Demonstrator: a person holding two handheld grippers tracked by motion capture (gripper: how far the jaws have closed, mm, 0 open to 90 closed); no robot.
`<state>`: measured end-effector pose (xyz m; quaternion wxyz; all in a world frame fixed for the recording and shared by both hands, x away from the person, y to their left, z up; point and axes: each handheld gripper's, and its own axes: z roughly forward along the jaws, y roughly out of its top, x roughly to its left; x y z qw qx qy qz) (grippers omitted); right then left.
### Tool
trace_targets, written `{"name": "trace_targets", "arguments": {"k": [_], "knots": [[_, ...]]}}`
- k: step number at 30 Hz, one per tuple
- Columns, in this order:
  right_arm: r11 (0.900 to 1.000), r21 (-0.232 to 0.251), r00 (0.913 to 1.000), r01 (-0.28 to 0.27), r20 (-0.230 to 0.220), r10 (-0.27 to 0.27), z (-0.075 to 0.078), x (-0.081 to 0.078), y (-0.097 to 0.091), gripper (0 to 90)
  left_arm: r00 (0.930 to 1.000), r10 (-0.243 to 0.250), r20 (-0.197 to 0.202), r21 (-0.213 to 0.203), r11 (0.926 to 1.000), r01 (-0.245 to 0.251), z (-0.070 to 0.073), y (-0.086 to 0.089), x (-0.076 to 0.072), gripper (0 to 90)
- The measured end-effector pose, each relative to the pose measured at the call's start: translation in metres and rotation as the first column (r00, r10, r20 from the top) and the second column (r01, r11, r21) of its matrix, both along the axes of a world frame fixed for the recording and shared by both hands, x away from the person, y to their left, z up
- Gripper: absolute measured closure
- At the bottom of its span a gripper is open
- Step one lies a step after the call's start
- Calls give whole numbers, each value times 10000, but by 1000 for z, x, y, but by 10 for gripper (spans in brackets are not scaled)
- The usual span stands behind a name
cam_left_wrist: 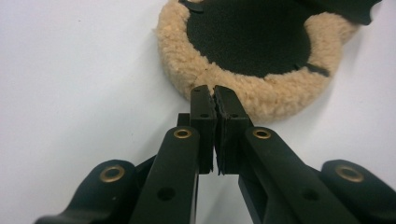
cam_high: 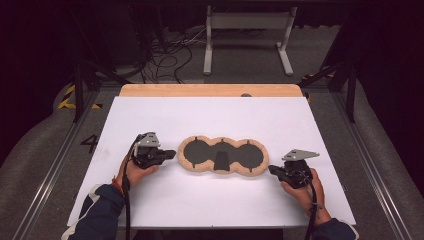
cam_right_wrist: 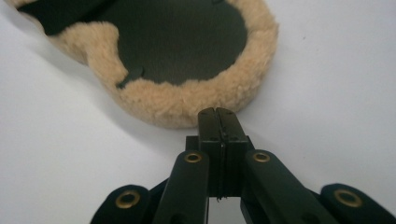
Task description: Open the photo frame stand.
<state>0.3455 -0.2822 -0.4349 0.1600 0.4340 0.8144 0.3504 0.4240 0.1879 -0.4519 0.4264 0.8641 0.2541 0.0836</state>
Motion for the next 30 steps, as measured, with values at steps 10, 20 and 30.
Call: {"name": "trace_targets", "arguments": {"k": [10,20,30], "knots": [[9932,1016,9981,-573,289,547,13,-8,8,894,9979,543,349,-104,9985,-539,2,12,-11,848],[9778,886,9812,-1898,-185,1922,-1,-10,65,889,9963,848,96,69,9964,-849,-6,-6,7,807],[9766,773,9778,-2009,-457,2047,-13,2,89,894,9978,634,-190,76,9980,-632,-10,-16,14,815]]}}
